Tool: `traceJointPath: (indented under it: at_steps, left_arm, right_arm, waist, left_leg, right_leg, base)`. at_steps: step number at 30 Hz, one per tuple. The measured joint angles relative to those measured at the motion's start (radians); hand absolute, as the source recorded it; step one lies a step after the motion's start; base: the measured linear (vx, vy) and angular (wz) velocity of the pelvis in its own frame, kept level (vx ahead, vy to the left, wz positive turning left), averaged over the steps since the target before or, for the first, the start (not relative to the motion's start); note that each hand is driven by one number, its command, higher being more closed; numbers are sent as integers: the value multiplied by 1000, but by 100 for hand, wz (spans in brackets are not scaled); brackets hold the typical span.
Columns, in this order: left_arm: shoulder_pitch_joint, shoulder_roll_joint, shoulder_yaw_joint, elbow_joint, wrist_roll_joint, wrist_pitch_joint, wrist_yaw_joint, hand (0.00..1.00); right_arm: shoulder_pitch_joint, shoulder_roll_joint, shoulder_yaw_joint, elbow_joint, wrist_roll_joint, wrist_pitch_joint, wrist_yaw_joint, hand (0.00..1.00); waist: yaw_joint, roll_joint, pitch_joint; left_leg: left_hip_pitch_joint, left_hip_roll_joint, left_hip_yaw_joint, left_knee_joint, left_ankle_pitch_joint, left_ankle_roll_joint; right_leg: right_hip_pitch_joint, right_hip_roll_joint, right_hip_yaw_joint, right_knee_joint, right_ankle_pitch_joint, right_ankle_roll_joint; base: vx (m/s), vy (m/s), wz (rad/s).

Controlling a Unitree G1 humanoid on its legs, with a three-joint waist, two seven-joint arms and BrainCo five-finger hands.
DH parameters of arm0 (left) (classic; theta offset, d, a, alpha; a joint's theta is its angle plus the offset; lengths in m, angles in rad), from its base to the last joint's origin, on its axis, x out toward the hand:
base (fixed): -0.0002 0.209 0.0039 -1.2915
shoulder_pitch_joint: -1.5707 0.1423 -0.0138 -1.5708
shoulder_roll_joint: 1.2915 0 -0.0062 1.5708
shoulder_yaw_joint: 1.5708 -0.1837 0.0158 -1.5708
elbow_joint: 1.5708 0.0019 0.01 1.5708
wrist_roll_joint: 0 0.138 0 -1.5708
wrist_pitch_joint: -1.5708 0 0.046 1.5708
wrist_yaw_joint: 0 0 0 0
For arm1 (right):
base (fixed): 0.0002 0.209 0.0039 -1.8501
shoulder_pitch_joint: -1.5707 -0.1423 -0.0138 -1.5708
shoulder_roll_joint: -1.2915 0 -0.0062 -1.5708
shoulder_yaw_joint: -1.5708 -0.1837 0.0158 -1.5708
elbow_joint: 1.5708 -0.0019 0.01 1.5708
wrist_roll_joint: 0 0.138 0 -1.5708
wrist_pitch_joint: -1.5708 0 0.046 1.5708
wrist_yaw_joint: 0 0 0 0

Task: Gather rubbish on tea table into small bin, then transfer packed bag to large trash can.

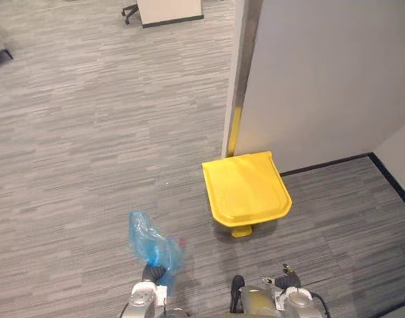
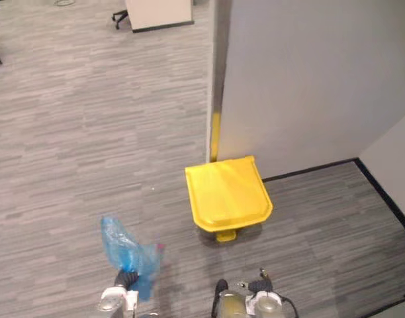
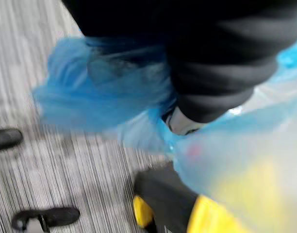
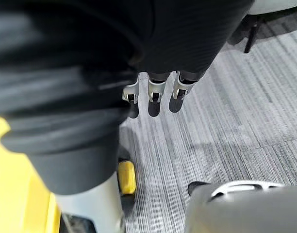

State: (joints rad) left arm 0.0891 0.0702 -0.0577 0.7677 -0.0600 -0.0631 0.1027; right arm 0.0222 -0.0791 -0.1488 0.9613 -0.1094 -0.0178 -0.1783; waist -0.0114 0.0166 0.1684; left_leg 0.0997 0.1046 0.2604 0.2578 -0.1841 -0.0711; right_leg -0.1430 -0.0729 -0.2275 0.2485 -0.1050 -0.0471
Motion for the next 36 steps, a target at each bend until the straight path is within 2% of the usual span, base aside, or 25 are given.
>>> traceJointPath:
  at_steps: [1,2,3,4,6,7,8,11,14,18,25,27,29,30,31,32,33,34,35,36]
  left_arm:
    - [-1,-10,0,-4,0,1,-2,100]
    - [2,-22,-1,-13,0,1,-11,100]
    - [5,-31,-1,-14,0,1,-18,100]
    - [11,-41,-1,-16,-1,1,-22,100]
    - [12,-43,-1,-25,-1,1,-25,100]
    - [11,-42,0,-27,0,1,-25,100]
    - [11,-42,-2,-25,0,1,-25,100]
    - [6,-14,-21,-26,0,2,-25,100]
    - [19,-2,-20,-17,3,2,-22,100]
    - [23,33,-19,2,19,2,-17,100]
    - [23,33,-19,27,19,2,-6,100]
    - [23,34,-18,27,18,1,-6,100]
    - [19,32,-19,28,18,1,-9,100]
    - [20,32,-19,29,18,1,-9,100]
    - [9,29,-19,29,18,1,-10,100]
    - [5,28,-18,32,18,2,-9,100]
    - [0,27,-19,36,17,2,-8,100]
    - [-2,30,-18,36,17,1,-6,100]
    - [-1,38,-15,36,17,0,-1,100]
    - [0,42,-12,36,17,0,4,100]
  right_arm:
    - [8,2,-2,-4,0,0,0,0]
    - [18,3,-4,-7,2,-1,0,0]
    - [23,7,-4,-6,2,0,-1,0]
    - [25,3,-8,-7,3,0,-2,0]
    - [15,2,-23,-9,3,0,-4,0]
    - [15,2,-27,-11,3,-1,-7,0]
    - [17,-6,-29,-7,3,-1,-9,0]
    - [27,25,-31,-4,3,1,-9,0]
    - [28,28,-32,-2,2,1,-11,0]
    - [18,29,-25,15,0,1,-12,0]
    - [-11,17,-4,44,-2,6,-14,0]
    - [-20,16,-4,42,-3,6,-14,0]
    - [-20,18,-6,42,0,6,-13,0]
    - [-22,19,-7,42,0,6,-13,0]
    - [-29,19,-15,36,1,5,-12,0]
    - [-45,17,-25,32,0,1,-13,0]
    - [-51,19,-25,32,0,1,-13,0]
    - [-53,21,-24,32,0,1,-13,0]
    - [-53,31,-22,30,0,1,-15,0]
    - [-50,40,-15,23,0,1,-18,0]
  waist:
    - [1,-13,7]
    - [6,-16,9]
    - [11,-17,8]
    - [13,-19,9]
    - [17,-10,6]
    - [17,1,1]
    - [17,17,-7]
    - [17,-5,-17]
    - [13,0,-19]
    - [13,2,-21]
    - [16,-3,-20]
    - [16,-7,-17]
    - [10,-23,-3]
    - [9,-28,3]
    - [3,-30,14]
    - [3,-19,40]
    - [1,-20,49]
    - [4,-27,52]
    - [11,-48,60]
    - [11,-72,67]
  left_leg:
    - [-43,18,2,126,1,-4]
    - [-95,45,3,255,2,-26]
    - [-108,58,14,302,-17,-37]
    - [-124,71,30,301,-45,-25]
    - [-150,74,34,184,-52,-11]
    - [-147,71,26,58,5,0]
    - [-136,69,5,-7,28,-23]
    - [-98,20,33,-101,44,-9]
    - [-57,-12,62,-147,52,3]
    - [-42,-23,85,-172,56,4]
    - [-48,-31,90,-184,54,7]
    - [-46,-40,86,-183,48,15]
    - [-23,-59,77,-188,36,33]
    - [-12,-61,62,-191,23,45]
    - [0,-63,46,-191,5,55]
    - [14,-53,29,-173,-7,66]
    - [16,-36,29,-139,-28,67]
    - [19,-30,29,-125,-38,61]
    - [24,-28,34,-101,-55,53]
    - [26,-30,42,-64,-76,38]
  right_leg:
    - [38,-6,-9,-23,0,0]
    - [76,-10,-17,-48,3,-3]
    - [95,-11,-16,-58,3,-3]
    - [110,-11,-14,-70,3,-3]
    - [109,-16,2,-75,8,6]
    - [105,-11,13,-76,11,23]
    - [101,2,29,-85,14,39]
    - [115,-21,64,-173,67,80]
    - [137,-36,99,-218,92,100]
    - [143,-32,121,-256,116,100]
    - [96,-27,173,-237,123,102]
    - [54,-35,187,-157,87,104]
    - [19,-61,187,-39,32,115]
    - [11,-71,182,2,20,125]
    - [-42,-83,168,124,14,141]
    - [-92,-84,137,193,-14,159]
    - [-111,-77,107,157,-18,151]
    - [-124,-75,86,114,5,147]
    - [-135,-68,61,4,62,140]
    - [-137,-72,44,-67,87,139]
  base:
    - [151,-22,24]
    - [128,26,13]
    - [144,66,0]
    - [100,91,-9]
    - [81,125,-17]
    - [62,176,-30]
    - [69,163,-29]
    - [46,161,-22]
    - [27,135,-30]
    - [10,48,-19]
    - [-5,6,-22]
    - [-33,42,-20]
    - [-35,52,0]
    - [-49,39,3]
    - [-108,44,0]
    - [-111,52,1]
    - [-65,46,4]
    - [38,6,9]
    - [99,-55,11]
    - [128,-98,10]
